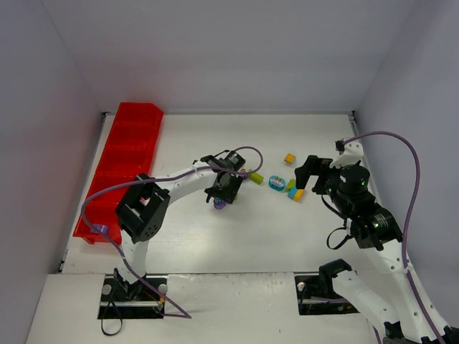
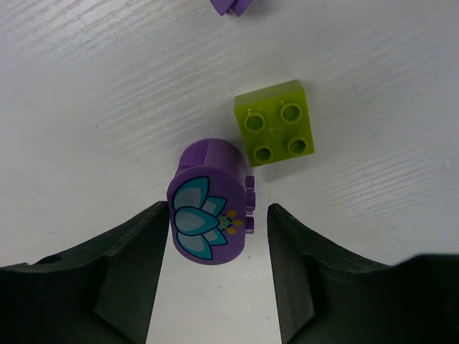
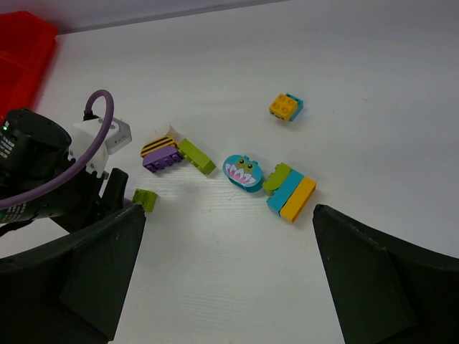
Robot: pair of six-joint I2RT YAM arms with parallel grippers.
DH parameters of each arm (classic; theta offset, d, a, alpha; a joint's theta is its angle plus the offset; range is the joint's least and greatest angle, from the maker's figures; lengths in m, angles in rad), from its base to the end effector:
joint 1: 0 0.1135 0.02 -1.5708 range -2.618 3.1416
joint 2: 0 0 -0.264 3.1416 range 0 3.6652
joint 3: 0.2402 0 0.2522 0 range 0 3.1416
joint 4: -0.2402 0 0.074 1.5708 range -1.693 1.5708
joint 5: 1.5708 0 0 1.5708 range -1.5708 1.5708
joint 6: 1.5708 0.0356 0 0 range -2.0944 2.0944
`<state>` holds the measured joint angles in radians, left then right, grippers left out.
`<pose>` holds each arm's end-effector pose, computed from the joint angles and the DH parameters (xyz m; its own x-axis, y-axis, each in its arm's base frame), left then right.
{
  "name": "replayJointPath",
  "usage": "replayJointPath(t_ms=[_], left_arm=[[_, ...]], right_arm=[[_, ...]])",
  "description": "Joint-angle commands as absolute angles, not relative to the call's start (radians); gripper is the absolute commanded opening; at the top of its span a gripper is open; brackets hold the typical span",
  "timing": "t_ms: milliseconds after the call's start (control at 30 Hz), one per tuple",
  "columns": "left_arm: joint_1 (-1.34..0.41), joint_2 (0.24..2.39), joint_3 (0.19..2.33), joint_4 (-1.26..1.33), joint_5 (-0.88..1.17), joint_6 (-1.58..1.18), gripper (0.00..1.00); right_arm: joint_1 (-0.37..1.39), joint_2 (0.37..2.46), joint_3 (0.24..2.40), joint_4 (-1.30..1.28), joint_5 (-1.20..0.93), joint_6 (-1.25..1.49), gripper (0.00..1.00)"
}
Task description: Sort the legos into containers by color
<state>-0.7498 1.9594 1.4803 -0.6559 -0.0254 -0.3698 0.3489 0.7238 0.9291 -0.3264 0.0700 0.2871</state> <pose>0.3016 -0.2797 0.1988 -0.8620 0.3090 -0.4019 0.3881 0.9122 -0.1311 0.1498 0.0518 0.3838 -0.1870 0.2326 -0.9544 -0.2323 0.9335 0.2730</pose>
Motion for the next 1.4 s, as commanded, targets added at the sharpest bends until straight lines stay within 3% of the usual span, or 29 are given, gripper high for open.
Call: replayJointPath(t_ms=[0,167,300,533,733,1067,1267,1367], left_arm=[[-0.755,1.957,1.493,-0.652,-0.035,-0.368,0.50],[-0.755,1.912,1.473,-0.632,-0.089,-0.408,0.15],[-0.747,1.829,1.456,-0.675,-0.175,-0.452,0.10],[-0.617,1.573,1.353,-0.800,-0.340,-0.684,0.09],[-0.387,1.312,1.203,-0.936,-0.428,-0.865,0.09],[0.139,1.074,1.045,-1.000,-0.299,-0.783,0.10],[0.305,1.080,0.960,-0.950,-0.235,-0.758,0.18],[0.321,1.092,0.948,-0.930,-0.232,-0.765,0.32]], right_arm=[[0.359,0.732,0.937,-0.285,0.072,0.285,1.00],[0.359,0.718,0.945,-0.287,0.071,0.279,1.00],[0.359,0.712,0.945,-0.291,0.068,0.276,1.00],[0.359,0.721,0.956,-0.291,0.057,0.268,1.00],[0.359,0.742,0.968,-0.291,0.035,0.264,1.00],[0.360,0.756,0.963,-0.288,0.009,0.267,1.00],[0.368,0.747,0.959,-0.288,0.009,0.267,1.00],[0.371,0.739,0.956,-0.288,0.011,0.264,1.00]])
